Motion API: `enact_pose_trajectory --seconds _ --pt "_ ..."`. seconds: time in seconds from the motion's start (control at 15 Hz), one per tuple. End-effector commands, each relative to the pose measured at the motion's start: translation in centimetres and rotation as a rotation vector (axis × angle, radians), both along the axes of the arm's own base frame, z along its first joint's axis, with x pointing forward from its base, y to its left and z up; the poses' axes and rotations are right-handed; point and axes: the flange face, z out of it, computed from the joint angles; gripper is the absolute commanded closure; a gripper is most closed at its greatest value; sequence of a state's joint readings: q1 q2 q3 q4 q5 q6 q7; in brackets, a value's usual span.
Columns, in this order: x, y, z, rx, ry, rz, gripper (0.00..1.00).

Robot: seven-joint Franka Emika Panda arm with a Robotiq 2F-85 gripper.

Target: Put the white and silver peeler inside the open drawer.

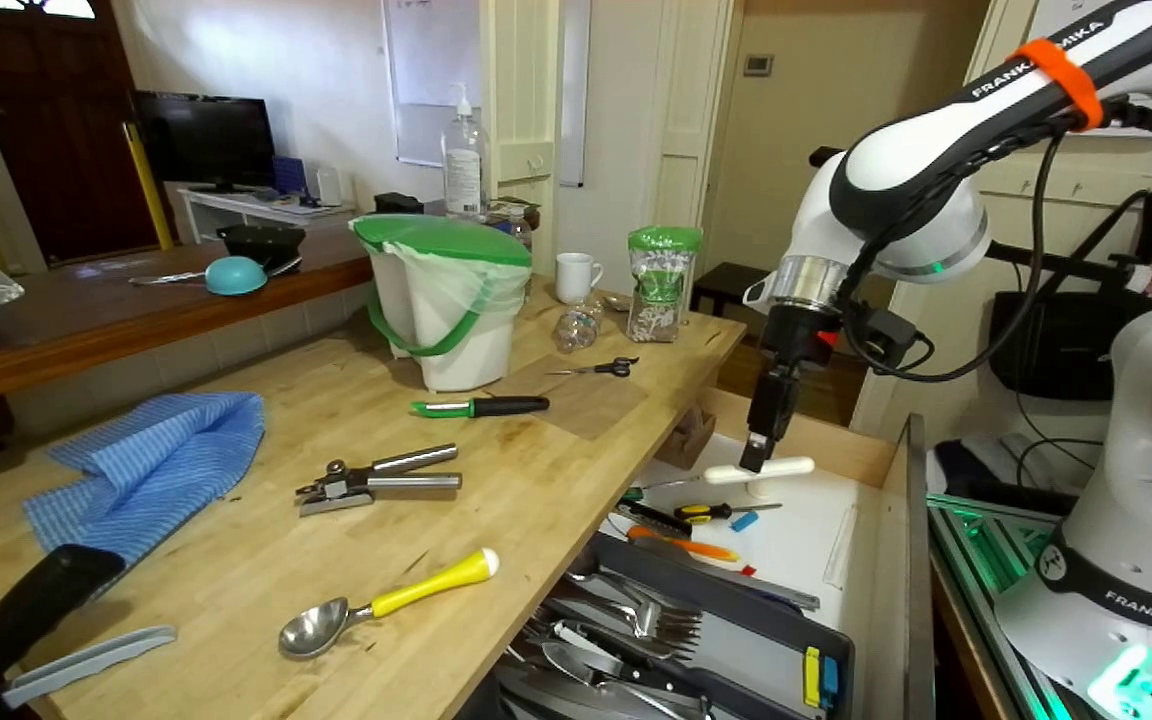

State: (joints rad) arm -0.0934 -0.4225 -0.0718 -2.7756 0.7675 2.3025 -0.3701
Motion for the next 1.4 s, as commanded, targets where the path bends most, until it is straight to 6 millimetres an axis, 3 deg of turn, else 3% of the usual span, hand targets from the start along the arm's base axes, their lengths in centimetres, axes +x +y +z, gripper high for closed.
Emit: enact_pose_trajectory --seconds 0.0,0.13,0.4,0.73,1.13,1.33 --pt "0.7 0.1 -0.1 -0.009 0.012 0.008 0.92" --pt "1.2 1.8 -1.2 -0.003 0.06 0.072 0.92" --pt "0.0 3.7 -4.9 0.035 0.171 0.114 0.92" --pt "-0.6 3.2 -9.1 -0.045 0.316 0.067 0.92" --pt "-0.1 3.2 -12.7 -0.203 0.319 0.091 0.92" --pt "0.3 4.5 -14.5 -0.279 0.283 0.14 0.92"
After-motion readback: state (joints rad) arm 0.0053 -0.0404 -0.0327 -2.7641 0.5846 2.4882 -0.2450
